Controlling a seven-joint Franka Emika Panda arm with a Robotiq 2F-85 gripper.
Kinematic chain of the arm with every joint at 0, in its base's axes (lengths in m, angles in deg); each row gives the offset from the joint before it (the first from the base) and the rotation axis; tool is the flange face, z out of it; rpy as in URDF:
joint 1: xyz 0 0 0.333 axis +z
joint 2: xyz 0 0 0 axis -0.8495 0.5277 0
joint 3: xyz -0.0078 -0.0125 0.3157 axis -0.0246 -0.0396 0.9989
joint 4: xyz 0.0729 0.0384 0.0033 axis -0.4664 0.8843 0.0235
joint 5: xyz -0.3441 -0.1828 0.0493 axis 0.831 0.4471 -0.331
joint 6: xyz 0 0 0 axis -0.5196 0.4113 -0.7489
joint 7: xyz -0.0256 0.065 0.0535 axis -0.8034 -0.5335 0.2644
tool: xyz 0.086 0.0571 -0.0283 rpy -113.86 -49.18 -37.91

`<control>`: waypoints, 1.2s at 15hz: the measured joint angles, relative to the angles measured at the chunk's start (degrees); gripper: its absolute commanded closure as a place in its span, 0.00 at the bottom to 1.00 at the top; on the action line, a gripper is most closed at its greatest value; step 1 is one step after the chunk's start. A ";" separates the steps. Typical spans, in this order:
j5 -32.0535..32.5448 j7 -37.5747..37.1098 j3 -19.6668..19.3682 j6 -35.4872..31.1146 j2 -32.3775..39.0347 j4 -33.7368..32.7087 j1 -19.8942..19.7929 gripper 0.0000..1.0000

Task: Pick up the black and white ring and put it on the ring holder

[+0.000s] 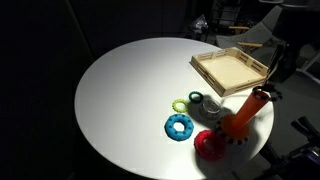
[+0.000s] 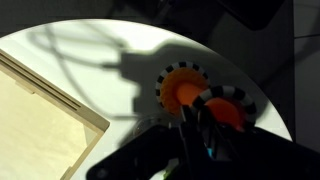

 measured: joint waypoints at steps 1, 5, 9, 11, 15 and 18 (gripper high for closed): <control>-0.05 0.06 0.00 -0.45 -0.19 0.28 0.00 0.95; -0.05 0.09 0.00 -2.42 -1.08 1.80 0.22 0.95; -0.05 0.10 0.00 -4.01 -2.20 3.17 0.73 0.95; -0.05 0.09 0.00 -4.58 -2.68 3.66 0.98 0.95; 0.15 0.09 0.04 -6.41 -3.56 4.80 1.36 0.95; 0.64 0.07 0.07 -7.78 -4.01 5.61 1.44 0.95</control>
